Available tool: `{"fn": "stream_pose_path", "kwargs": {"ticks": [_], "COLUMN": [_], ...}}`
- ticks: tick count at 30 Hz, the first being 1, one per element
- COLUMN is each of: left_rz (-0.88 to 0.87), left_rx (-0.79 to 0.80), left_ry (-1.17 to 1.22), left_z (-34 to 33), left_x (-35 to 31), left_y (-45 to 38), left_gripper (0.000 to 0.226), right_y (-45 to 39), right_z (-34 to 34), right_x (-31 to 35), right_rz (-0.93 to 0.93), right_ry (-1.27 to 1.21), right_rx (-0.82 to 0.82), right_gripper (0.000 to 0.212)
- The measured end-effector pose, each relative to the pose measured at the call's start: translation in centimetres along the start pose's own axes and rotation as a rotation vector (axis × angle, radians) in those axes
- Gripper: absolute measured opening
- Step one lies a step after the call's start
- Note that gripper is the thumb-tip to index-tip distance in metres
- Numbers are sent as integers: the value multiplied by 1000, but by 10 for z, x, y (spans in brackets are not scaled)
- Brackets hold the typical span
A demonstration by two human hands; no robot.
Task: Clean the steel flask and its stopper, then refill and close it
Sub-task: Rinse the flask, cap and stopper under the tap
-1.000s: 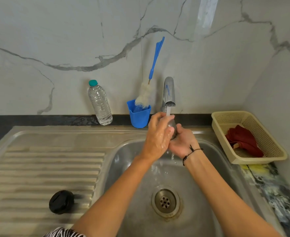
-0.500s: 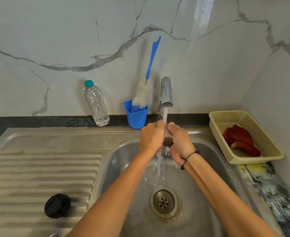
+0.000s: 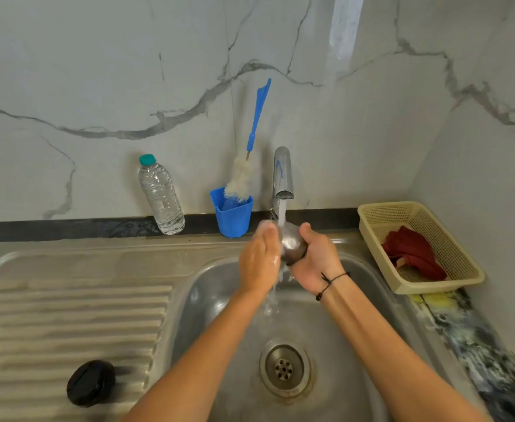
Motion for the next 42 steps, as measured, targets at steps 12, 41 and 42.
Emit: {"fn": "stream_pose_path", "kwargs": {"ticks": [12,41,42], "left_rz": [147,632,609], "left_rx": [-84,257,222], "left_ry": [-33,395,338], "left_z": [4,13,16], "left_x": [-13,12,14], "left_y": [19,23,25], "left_gripper": [41,34,32], "right_y": [3,8,9], "right_z": [-7,3,8], "right_x": [6,14,13], "right_rz": [18,516,535], "right_ry": [-27,1327,1403], "right_rx": [-30,565,547], "right_gripper": [36,11,16]}}
Point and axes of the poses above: each hand's wrist, its own y-axis away from the middle knuckle, its own z-axis out of the back of the hand, x = y × z, the point moved 3 cm from there along -y, towards the middle knuckle, and after that the axes turned 13 degrees about z, right-handed, at the moved point
